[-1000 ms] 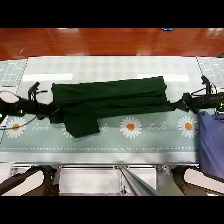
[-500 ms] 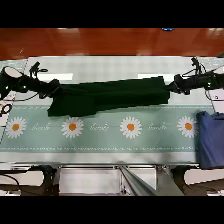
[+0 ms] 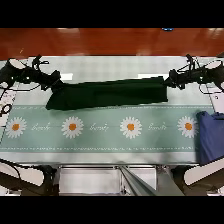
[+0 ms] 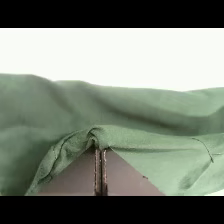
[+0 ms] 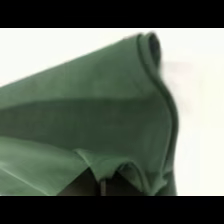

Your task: Fold the shirts.

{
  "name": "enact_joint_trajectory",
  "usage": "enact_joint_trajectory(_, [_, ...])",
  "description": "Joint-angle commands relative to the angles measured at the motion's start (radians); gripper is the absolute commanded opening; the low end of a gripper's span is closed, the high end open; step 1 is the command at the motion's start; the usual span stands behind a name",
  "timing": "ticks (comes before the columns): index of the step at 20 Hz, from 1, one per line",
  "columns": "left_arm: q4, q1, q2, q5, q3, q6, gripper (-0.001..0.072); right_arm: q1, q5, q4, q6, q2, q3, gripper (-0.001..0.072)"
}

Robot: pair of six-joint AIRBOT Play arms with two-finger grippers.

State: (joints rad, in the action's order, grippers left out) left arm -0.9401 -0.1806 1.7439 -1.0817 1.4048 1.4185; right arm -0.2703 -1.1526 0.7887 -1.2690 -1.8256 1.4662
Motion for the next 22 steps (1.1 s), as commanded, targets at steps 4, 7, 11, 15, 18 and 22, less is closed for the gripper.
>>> enact_joint_trajectory(4, [-0.003,0.015,0.043,-0.003,0.031,-0.004,0.0383,0.001,0.079,-0.032,-0.002,-0.040,0.017,0.0427])
enact_joint_trajectory(7, [-0.061,-0.019,0.000,-0.057,0.053,0.011,0.0507,-0.033,-0.011,-0.018,-0.018,-0.026,0.064,0.0416])
enact_joint_trajectory(11, [-0.100,-0.105,-0.221,-0.072,0.017,0.014,0.0507,-0.176,-0.153,0.022,0.003,0.103,0.091,0.0416])
enact_joint_trajectory(15, [-0.002,-0.090,-0.600,0.149,-0.335,0.007,0.0507,-0.280,-0.090,0.062,0.041,0.261,-0.109,0.0416])
enact_joint_trajectory(18, [0.078,0.039,-0.822,0.364,-0.673,0.008,0.0507,-0.282,0.066,-0.020,0.059,0.269,-0.299,0.0419])
enact_joint_trajectory(22, [0.079,0.166,-0.834,0.329,-0.787,0.008,0.0506,-0.259,0.064,-0.154,0.120,0.169,-0.315,0.0420])
